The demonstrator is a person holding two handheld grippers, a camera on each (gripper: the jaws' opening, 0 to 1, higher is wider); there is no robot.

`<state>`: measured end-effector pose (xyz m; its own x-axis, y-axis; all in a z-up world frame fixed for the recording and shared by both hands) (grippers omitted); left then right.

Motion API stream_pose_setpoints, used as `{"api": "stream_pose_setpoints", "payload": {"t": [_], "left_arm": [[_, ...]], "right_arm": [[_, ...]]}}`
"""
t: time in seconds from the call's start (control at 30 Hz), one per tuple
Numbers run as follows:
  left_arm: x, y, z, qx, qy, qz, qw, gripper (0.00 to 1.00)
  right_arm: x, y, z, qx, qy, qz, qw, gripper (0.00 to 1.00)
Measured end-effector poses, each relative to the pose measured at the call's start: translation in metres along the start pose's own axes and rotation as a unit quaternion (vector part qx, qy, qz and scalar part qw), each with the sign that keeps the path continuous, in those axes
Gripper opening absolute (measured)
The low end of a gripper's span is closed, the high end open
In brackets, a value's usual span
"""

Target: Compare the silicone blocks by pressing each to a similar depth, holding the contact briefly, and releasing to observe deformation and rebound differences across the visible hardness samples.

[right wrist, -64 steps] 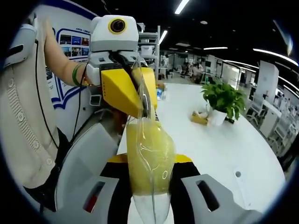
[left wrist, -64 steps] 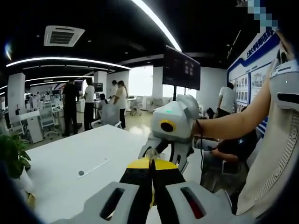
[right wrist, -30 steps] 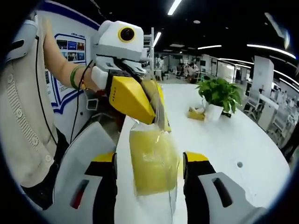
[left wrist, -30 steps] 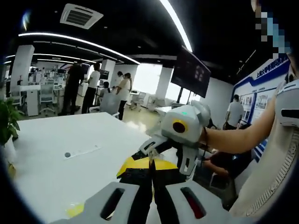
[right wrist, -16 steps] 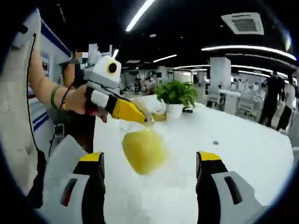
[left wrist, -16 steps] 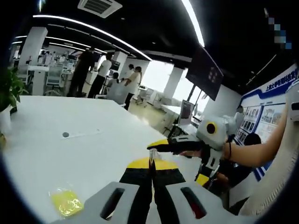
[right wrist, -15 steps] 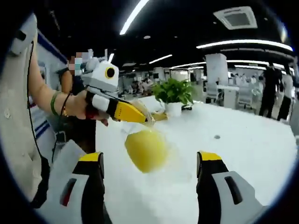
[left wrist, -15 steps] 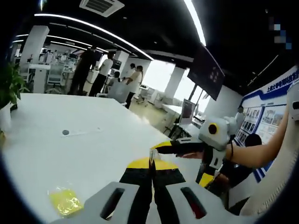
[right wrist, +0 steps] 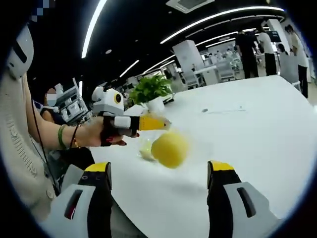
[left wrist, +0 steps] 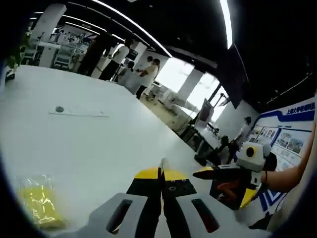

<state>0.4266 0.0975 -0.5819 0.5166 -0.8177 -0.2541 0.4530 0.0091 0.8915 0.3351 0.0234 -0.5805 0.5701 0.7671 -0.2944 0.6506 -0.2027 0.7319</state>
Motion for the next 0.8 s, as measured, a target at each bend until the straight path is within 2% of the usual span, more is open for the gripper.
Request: {"api": "stream_pose_setpoints", "payload": {"t": [0.03, 0.13, 0.3, 0.33, 0.37, 0.43, 0.63, 0.7, 0.8], "left_arm": [[0.003, -0.001, -0.001, -0.02, -0.008, 0.008, 0.9997, 0.0], [0.009, -0.008, -0.015, -0.062, -0.002, 0.017, 0.998, 0.0], [0.012, -0.015, -0.039, -0.087, 0.016, 0.022, 0.9958, 0.0], [0.011, -0.017, -0.049, -0.099, 0.037, 0.027, 0.9941, 0.0], [0.011, -0.019, -0.052, -0.1, 0.038, 0.028, 0.9939, 0.0], [0.01, -0.024, -0.065, -0.112, 0.06, 0.03, 0.9914, 0.0], [0.012, -0.035, -0.083, -0.112, 0.079, 0.024, 0.9903, 0.0], [0.016, -0.039, -0.089, -0.104, 0.084, 0.015, 0.9908, 0.0], [0.021, -0.047, -0.101, -0.07, 0.107, 0.005, 0.9918, 0.0]], "right_arm": [[-0.002, 0.002, 0.001, 0.003, -0.003, 0.005, 1.0, 0.73], [-0.008, 0.002, 0.007, 0.011, -0.013, 0.006, 0.9998, 0.73], [-0.016, 0.004, 0.011, 0.013, -0.026, 0.01, 0.9995, 0.73], [-0.017, 0.005, 0.011, 0.015, -0.027, 0.013, 0.9994, 0.73], [-0.018, 0.006, 0.011, 0.017, -0.028, 0.014, 0.9994, 0.73], [-0.018, 0.007, 0.01, 0.014, -0.029, 0.012, 0.9994, 0.73], [-0.02, 0.01, 0.019, 0.024, -0.048, 0.025, 0.9982, 0.72], [-0.019, 0.009, 0.018, 0.028, -0.047, 0.02, 0.9983, 0.7], [-0.016, 0.013, 0.012, 0.019, -0.039, 0.012, 0.999, 0.7]]}}
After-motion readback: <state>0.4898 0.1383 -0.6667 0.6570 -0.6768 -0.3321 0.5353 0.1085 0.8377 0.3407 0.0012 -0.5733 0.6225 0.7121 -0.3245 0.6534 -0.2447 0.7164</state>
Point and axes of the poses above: the point that each gripper's makers call its tool centre point, and the gripper's own axes: x roughly forward along the fingers, z roughly to its right, y roughly out of its top, the point moved 1 cm from there along -x, roughly backward along the fingers, and after that the axes turned 14 degrees about x, right-handed, at the moved point
